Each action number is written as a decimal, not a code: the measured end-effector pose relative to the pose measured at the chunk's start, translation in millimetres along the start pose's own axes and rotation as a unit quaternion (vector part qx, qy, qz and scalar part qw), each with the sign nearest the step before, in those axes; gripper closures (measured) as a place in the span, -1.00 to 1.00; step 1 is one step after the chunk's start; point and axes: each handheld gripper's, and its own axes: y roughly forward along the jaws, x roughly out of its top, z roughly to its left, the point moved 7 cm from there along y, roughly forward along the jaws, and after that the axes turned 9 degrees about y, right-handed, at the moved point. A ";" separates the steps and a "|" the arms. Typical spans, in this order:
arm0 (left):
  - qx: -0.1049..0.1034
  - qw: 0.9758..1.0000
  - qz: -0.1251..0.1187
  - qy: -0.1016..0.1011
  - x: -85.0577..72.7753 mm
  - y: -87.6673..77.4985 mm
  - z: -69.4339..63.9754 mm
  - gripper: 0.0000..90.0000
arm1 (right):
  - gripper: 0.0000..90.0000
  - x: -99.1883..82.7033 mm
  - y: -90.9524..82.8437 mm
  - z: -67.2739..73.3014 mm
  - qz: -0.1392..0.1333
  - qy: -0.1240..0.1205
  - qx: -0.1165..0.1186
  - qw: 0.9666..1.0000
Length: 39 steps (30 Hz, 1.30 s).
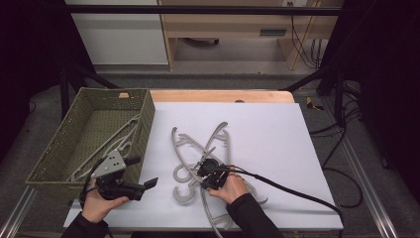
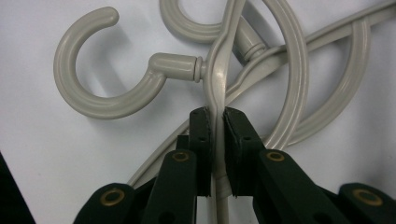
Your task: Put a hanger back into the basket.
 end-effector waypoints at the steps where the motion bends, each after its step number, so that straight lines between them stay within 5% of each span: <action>1: 0.000 1.000 0.000 0.000 -0.1 0.3 -0.1 -0.84 | 0.81 0.1 0.6 0.0 -0.002 -0.005 0.000 1.000; 17: 0.000 1.000 0.003 0.003 0.0 -0.2 -0.6 -0.83 | 0.85 -2.3 -5.4 0.2 0.005 -0.034 0.010 0.999; 34: 0.003 1.000 -0.001 0.010 2.4 -4.9 0.4 -0.82 | 0.85 -0.6 -47.7 -0.3 -0.023 -0.049 0.046 0.997; 39: 0.001 1.000 0.001 0.011 2.0 -3.8 -0.7 -0.82 | 0.85 -7.3 -35.6 -1.5 -0.006 -0.058 0.045 0.997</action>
